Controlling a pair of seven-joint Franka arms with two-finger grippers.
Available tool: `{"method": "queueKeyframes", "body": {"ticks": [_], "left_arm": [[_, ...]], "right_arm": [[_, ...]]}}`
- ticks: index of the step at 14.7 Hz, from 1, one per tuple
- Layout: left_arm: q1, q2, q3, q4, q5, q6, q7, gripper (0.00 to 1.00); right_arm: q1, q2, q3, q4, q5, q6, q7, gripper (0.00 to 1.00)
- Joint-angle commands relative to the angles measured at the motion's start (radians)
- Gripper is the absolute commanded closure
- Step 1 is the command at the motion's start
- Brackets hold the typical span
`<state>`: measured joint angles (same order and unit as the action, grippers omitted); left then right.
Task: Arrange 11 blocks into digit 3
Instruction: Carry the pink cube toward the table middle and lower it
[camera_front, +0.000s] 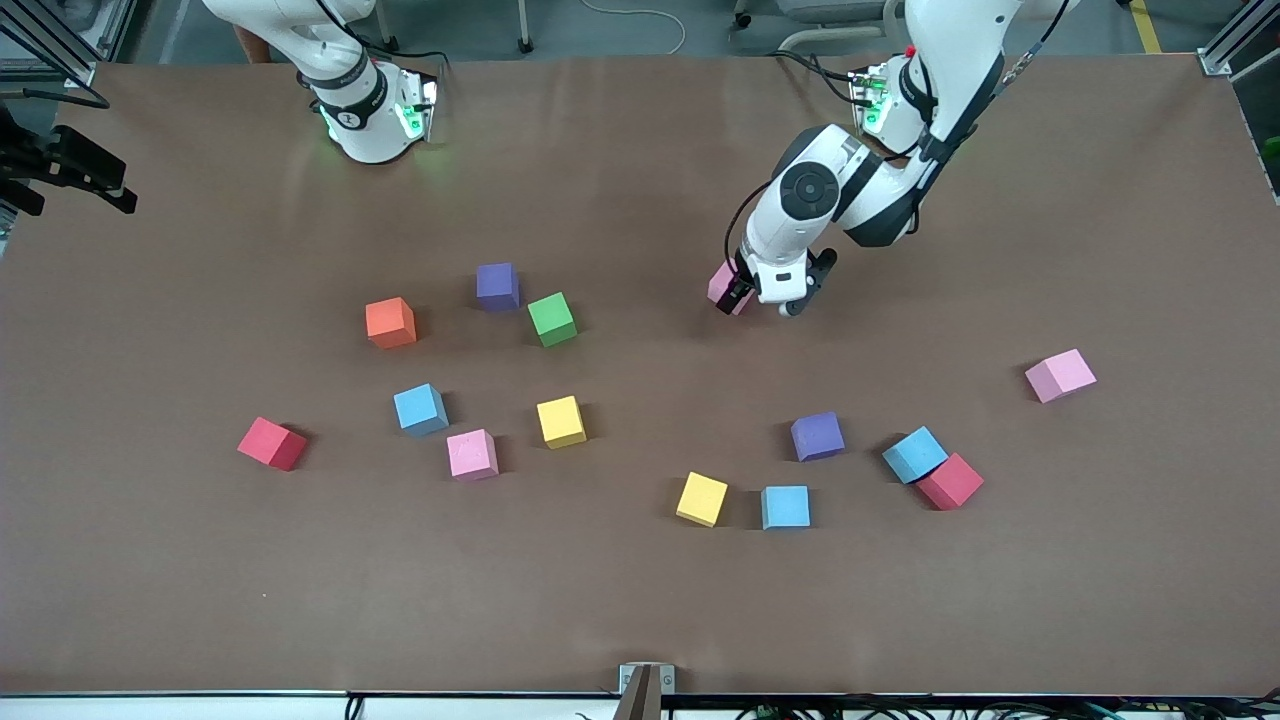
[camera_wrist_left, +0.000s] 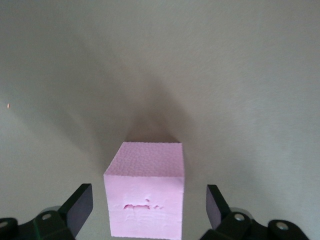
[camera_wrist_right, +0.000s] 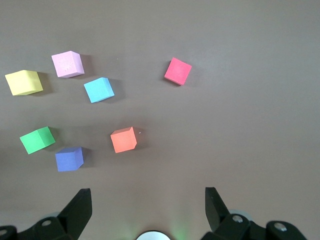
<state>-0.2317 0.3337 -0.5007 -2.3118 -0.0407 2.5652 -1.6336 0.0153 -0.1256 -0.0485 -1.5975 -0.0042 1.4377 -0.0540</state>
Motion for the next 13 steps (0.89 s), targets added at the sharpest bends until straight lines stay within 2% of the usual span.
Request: {"method": "queueKeyframes", "body": {"ticks": [1,2,3,5,7,9,13], "left_arm": [[-0.009,0.04,0.004,0.0,0.002,0.056,-0.025,0.0],[-0.015,0.05,0.004,0.0,0.002,0.073,-0.025,0.02],[-0.032,0.06,0.007,0.003,0.004,0.073,-0.023,0.13],[-0.038,0.062,0.005,0.024,0.062,0.07,-0.022,0.49],[-0.046,0.08,0.001,0.058,0.116,0.066,-0.014,0.75],[-0.096,0.082,0.002,0.087,0.156,0.044,-0.011,0.84],[-0.165,0.131,-0.002,0.21,0.333,-0.063,0.012,0.81]], "right_arm": [[0.009,-0.011,0.016,-0.013,-0.005,-0.003,0.009,0.0],[0.009,-0.011,0.016,-0.013,-0.004,-0.005,0.014,0.0],[0.009,-0.011,0.016,-0.013,0.003,-0.007,0.014,0.0],[0.002,-0.011,0.015,-0.013,0.021,-0.008,0.014,0.0],[-0.002,-0.011,0.012,-0.013,0.032,-0.007,0.014,0.0],[-0.011,-0.011,0.006,-0.013,0.062,-0.005,0.011,0.0],[-0.011,-0.011,0.007,-0.013,0.062,-0.003,0.003,0.0]]}}
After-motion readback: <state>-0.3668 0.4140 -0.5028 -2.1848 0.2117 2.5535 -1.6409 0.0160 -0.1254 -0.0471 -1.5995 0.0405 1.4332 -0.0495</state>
